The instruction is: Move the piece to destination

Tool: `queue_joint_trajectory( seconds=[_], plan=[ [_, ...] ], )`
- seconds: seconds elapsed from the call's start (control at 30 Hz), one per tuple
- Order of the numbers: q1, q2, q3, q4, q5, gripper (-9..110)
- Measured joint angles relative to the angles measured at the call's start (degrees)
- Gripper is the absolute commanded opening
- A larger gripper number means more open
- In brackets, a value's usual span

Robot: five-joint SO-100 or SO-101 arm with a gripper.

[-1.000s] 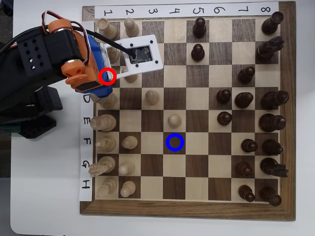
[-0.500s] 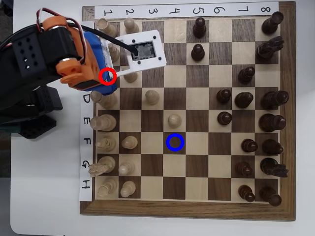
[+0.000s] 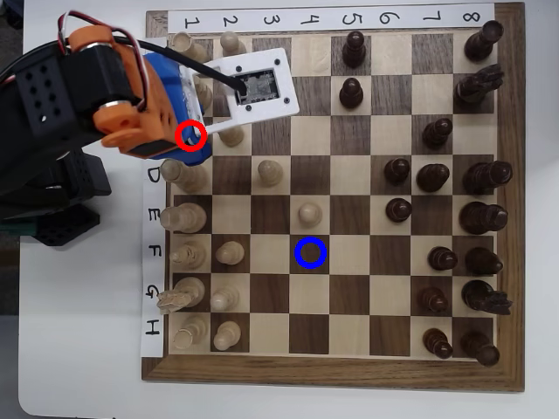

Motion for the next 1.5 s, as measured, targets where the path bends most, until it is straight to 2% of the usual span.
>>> queue_joint_trajectory(
  seconds=[1.5],
  plan=[
    [-4.04, -3.87, 6.24, -0.62, 0.0, 10]
  ],
)
